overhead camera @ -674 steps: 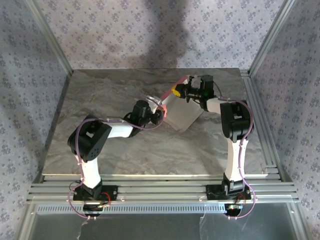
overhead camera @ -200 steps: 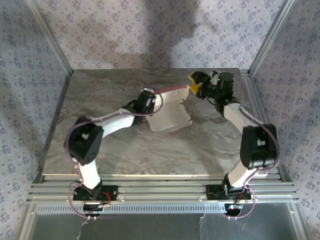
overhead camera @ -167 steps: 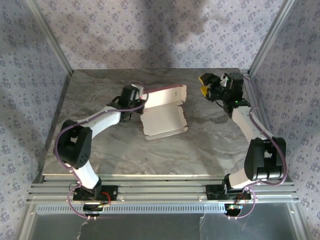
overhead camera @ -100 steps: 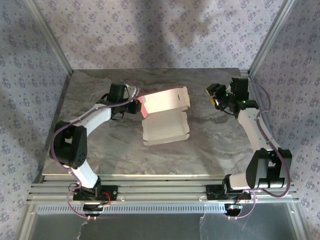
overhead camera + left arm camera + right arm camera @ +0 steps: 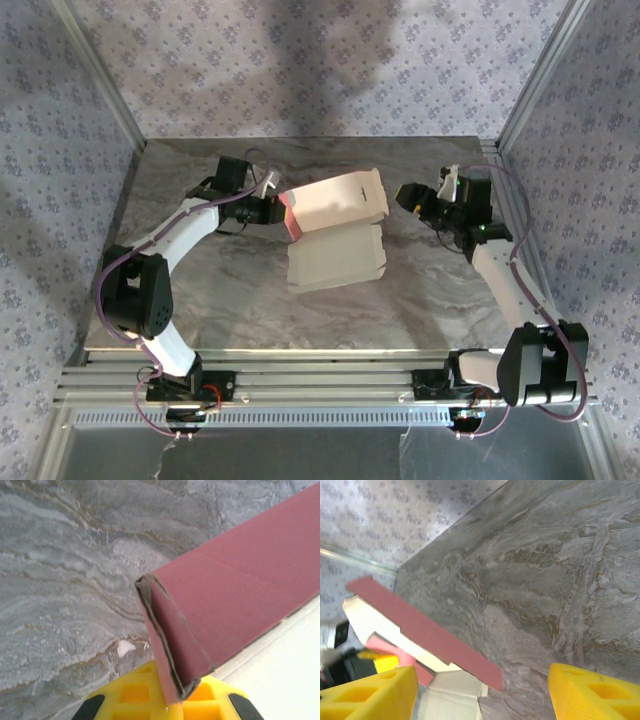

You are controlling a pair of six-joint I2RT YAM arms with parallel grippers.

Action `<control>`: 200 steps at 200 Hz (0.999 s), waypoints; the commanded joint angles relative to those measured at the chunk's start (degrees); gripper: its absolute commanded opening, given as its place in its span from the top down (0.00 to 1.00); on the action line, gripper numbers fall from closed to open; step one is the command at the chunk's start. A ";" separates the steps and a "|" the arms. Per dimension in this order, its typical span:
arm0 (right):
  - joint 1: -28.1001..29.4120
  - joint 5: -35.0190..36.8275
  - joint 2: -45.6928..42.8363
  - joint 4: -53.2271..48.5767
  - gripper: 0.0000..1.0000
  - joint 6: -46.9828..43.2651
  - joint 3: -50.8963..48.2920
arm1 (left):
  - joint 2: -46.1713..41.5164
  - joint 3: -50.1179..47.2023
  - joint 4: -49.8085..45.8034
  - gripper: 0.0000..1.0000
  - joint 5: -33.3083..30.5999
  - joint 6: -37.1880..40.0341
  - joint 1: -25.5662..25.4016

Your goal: Fold the paper box

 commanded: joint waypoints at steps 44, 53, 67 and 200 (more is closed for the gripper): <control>4.08 -1.43 -1.29 -2.67 0.24 -24.59 1.74 | -1.04 3.57 -6.26 1.00 2.79 -0.02 0.29; 4.65 -1.89 -0.64 -3.46 0.24 -27.04 2.48 | -1.00 3.62 -6.51 1.00 2.84 -0.02 0.33; 6.19 -0.44 1.36 -5.90 0.24 -30.76 4.67 | -0.87 3.66 -6.59 1.00 3.15 -0.02 0.30; 9.72 -5.84 20.21 -13.69 0.41 -36.71 19.87 | 0.40 3.84 -8.66 1.00 3.75 1.04 0.29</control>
